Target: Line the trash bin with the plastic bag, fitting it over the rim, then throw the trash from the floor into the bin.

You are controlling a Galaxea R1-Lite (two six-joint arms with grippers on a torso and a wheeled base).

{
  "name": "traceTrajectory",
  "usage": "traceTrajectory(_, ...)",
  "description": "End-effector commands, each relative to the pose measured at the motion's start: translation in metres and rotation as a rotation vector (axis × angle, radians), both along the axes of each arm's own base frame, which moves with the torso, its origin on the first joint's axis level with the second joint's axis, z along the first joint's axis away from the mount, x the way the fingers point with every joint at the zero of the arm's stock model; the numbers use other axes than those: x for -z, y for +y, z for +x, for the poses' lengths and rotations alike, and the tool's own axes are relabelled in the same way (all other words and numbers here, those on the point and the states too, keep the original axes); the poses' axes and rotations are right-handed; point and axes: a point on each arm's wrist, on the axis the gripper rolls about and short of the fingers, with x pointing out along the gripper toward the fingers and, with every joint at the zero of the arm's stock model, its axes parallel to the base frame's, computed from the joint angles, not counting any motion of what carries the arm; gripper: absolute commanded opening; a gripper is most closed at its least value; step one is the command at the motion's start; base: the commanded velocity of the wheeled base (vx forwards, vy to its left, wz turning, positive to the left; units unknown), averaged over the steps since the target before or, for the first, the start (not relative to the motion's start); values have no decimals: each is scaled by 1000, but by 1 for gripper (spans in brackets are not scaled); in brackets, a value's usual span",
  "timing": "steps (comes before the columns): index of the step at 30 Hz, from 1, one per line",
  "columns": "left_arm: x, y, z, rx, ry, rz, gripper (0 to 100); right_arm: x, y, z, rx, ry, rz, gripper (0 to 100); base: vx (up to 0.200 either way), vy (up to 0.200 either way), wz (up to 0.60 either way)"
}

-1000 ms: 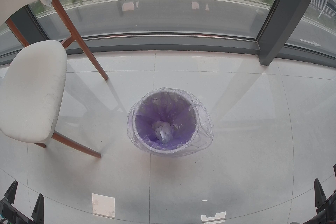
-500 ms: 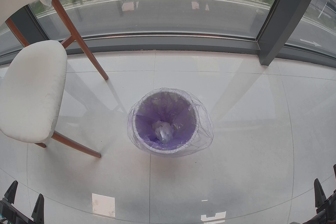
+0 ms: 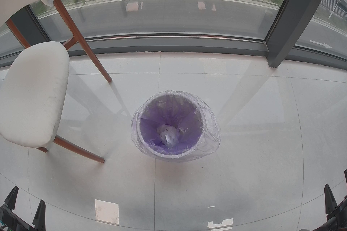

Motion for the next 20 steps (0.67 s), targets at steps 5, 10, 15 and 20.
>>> traceTrajectory(5, 5, 0, 1, 0, 15, 0, 100, 5, 0, 0, -3, 4, -12, 100, 0, 0, 0)
traceTrajectory(10, 5, 0, 1, 1, 15, 0, 100, 6, 0, 0, -5, 5, -20, 100, 0, 0, 0)
traceTrajectory(15, 5, 0, 1, 1, 15, 0, 100, 6, 0, 0, -5, 5, -19, 100, 0, 0, 0)
traceTrajectory(20, 5, 0, 1, 0, 15, 0, 100, 6, 0, 0, -5, 7, -20, 100, 0, 0, 0)
